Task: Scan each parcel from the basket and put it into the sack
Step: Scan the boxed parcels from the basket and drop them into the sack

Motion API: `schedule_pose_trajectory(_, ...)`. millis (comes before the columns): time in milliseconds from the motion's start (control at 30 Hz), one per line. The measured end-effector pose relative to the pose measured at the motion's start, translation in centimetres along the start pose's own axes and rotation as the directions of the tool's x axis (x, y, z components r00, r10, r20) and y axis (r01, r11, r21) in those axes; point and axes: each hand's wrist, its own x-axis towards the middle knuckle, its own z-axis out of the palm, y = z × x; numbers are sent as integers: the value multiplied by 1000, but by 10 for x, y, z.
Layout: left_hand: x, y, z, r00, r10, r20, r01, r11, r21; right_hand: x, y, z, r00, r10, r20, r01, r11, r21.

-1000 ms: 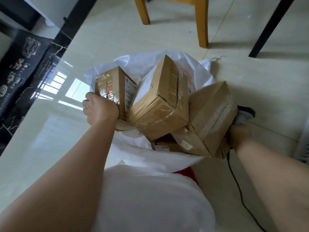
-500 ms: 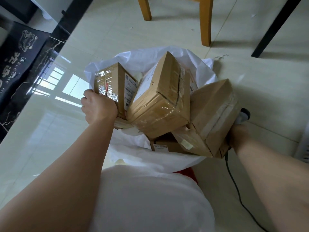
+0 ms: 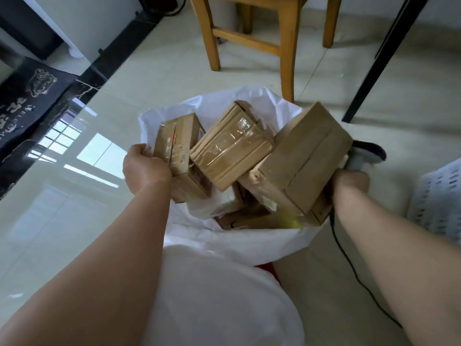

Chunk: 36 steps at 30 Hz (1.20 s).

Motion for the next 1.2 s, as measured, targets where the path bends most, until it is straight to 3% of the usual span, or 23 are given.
schedule_pose_trajectory(100,-8,14,-14,998,30,-52,-36,994,-103,-30,-46,-18,981,-113,-157,130,986,105)
schedule_pose_trajectory(300,-32,49,-36,968,171,-185,-228,909,-348,-74,-102,-69,855,-337,-394,425,890,161)
schedule_pose_trajectory(467,-51,51,-41,979,144,145,-79,922,-379,-81,-101,-91,890,-334,-310,379,920,96)
schedule_pose_trajectory(600,-65,75,-58,991,122,59,-67,820,-568,-94,-113,-100,859,-368,-357,442,884,153)
schedule_pose_trajectory(800,-75,93,-63,976,71,205,80,760,-645,-107,-127,-107,841,-428,-331,502,845,183)
schedule_pose_trajectory(1033,-90,155,-86,962,253,101,-114,710,-695,-116,-158,-129,803,-428,-415,558,786,267)
schedule_pose_trajectory(1200,-101,178,-92,926,359,-113,-341,672,-658,-120,-178,-153,717,-470,-515,667,679,307)
